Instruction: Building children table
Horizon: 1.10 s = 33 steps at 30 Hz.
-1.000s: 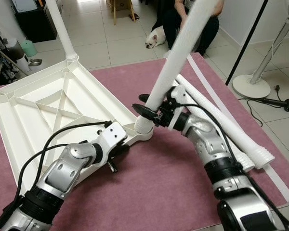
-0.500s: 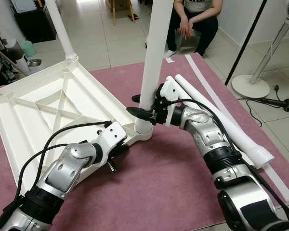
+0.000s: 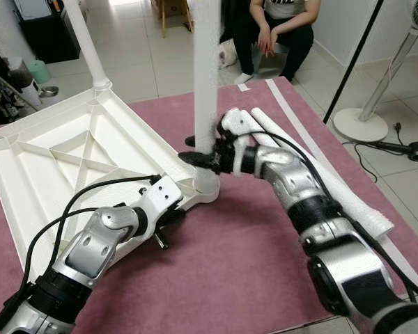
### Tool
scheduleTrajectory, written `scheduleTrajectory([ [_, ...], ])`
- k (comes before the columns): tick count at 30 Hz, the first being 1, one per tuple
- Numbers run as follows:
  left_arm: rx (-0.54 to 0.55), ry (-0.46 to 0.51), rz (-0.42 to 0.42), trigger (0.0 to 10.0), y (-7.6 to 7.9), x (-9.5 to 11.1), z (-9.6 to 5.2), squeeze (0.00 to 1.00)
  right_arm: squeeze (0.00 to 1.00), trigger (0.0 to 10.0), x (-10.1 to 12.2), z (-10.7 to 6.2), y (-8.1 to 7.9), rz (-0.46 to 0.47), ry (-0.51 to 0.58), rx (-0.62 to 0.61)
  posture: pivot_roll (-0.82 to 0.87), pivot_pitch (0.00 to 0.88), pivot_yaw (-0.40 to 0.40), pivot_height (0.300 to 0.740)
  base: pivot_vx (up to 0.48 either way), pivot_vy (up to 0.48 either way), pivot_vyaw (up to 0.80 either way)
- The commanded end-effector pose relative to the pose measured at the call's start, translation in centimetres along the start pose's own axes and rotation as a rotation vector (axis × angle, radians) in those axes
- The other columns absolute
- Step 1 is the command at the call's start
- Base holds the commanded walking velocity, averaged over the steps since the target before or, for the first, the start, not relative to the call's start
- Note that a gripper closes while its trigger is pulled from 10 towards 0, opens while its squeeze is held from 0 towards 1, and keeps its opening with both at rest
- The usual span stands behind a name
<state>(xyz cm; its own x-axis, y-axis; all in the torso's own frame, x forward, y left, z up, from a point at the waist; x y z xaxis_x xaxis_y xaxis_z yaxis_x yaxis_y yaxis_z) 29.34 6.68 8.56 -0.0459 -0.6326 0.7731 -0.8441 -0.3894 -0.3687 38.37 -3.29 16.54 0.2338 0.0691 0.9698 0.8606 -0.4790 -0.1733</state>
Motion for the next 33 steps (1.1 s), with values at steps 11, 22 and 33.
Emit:
scheduleTrajectory([
  [11,0.101,0.012,0.042,10.0,-1.7,0.8,-0.7,0.00,0.00,10.0,-4.5,-1.5,-0.4,-0.096,-0.250,0.111,0.05,0.000,0.093,0.740,0.000,0.000,0.00],
  [22,0.108,0.008,0.037,10.0,-1.8,0.6,-0.9,0.00,0.00,10.0,-6.0,-3.0,-1.4,-0.092,-0.229,0.181,0.06,0.000,0.095,0.740,0.000,0.000,0.00],
  [33,0.100,0.005,0.046,10.0,-2.0,0.6,-1.0,0.00,0.00,10.0,-5.9,-3.5,-0.9,-0.005,-0.176,0.170,0.05,0.000,0.116,0.740,0.000,0.000,0.00],
])
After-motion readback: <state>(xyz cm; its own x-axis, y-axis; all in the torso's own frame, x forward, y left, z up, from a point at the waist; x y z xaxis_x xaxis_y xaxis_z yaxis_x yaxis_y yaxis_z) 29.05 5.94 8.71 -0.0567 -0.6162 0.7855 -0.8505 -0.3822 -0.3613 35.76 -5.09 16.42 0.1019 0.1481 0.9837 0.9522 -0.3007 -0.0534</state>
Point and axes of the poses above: a point about 5 cm out from each wrist's last joint towards the gripper, its own z axis pointing out of the wrist towards the gripper, its own x axis along the axis of the wrist's last joint, y = z × x, the point moved 5 cm from there along z, pointing out of the wrist towards the gripper, and after that the axes turned 14 degrees about z, right-handed, at the moved point
